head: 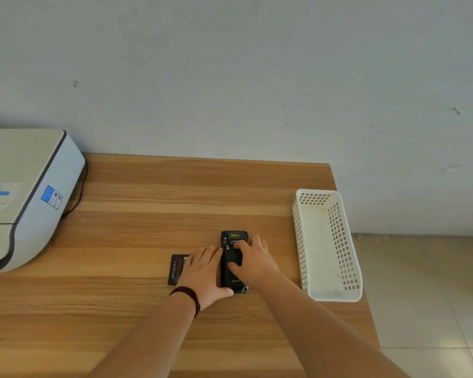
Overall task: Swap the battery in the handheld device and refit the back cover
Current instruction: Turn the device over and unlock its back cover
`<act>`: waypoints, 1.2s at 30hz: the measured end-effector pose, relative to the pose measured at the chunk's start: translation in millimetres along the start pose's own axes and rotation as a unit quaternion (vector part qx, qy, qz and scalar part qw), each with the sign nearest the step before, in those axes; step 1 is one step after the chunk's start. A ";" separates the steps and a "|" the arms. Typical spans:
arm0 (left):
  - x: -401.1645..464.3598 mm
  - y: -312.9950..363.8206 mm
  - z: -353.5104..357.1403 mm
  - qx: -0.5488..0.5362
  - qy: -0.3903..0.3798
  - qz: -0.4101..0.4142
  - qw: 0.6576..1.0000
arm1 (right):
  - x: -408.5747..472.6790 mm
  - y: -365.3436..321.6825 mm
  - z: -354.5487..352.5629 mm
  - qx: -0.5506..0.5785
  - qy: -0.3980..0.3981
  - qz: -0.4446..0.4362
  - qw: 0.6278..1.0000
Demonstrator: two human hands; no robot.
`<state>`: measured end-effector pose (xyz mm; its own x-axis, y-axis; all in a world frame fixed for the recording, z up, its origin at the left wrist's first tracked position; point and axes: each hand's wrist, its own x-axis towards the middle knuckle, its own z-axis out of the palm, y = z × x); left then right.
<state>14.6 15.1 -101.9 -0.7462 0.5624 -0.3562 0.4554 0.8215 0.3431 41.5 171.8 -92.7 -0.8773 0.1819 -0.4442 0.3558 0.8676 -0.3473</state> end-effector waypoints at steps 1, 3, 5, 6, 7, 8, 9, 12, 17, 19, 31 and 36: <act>0.8 0.5 -1.1 0.005 -0.002 -0.004 1.000 | 2.0 -1.6 1.3 0.003 -0.002 0.009 1.000; 2.3 1.5 -3.2 0.016 -0.008 -0.011 1.000 | 5.3 -5.3 3.5 0.011 -0.005 0.027 1.000; 3.7 2.0 -3.8 0.017 -0.012 -0.018 1.000 | 8.0 -9.5 5.0 0.017 -0.003 0.041 0.999; 4.6 1.7 -3.4 0.013 -0.014 -0.021 1.000 | 9.3 -11.3 6.0 0.019 -0.001 0.047 0.999; 5.3 1.2 -2.8 0.006 -0.016 -0.025 1.000 | 10.6 -12.8 7.0 0.025 0.002 0.053 0.998; 5.9 0.7 -2.3 -0.001 -0.019 -0.029 0.999 | 11.4 -14.1 7.7 0.033 0.006 0.060 0.998; 6.2 0.2 -1.8 -0.006 -0.021 -0.032 0.999 | 12.0 -15.2 8.2 0.044 0.011 0.066 0.997; 5.7 0.0 -1.5 -0.017 -0.021 -0.033 0.999 | 10.2 -18.1 10.1 0.056 0.025 0.078 0.995; 2.4 -1.0 0.9 -0.028 -0.008 -0.031 0.999 | -1.4 -29.3 17.1 0.034 0.050 0.102 0.993; 1.9 -2.0 2.8 -0.028 -0.002 -0.025 0.999 | -5.4 -34.0 19.9 0.025 0.064 0.113 0.991; -2.3 -0.9 4.5 -0.030 0.006 -0.029 0.999 | -10.1 -40.8 3.5 0.062 0.109 0.113 0.986; -3.2 -0.6 4.7 -0.010 -0.003 -0.018 1.000 | -7.9 -20.0 -22.4 0.086 0.118 0.141 0.979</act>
<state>19.0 13.2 -105.0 -0.7592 0.5331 -0.3734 0.4188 0.8392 0.3468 34.2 163.3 -63.8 -0.7789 0.5227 -0.3466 0.6261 0.6803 -0.3811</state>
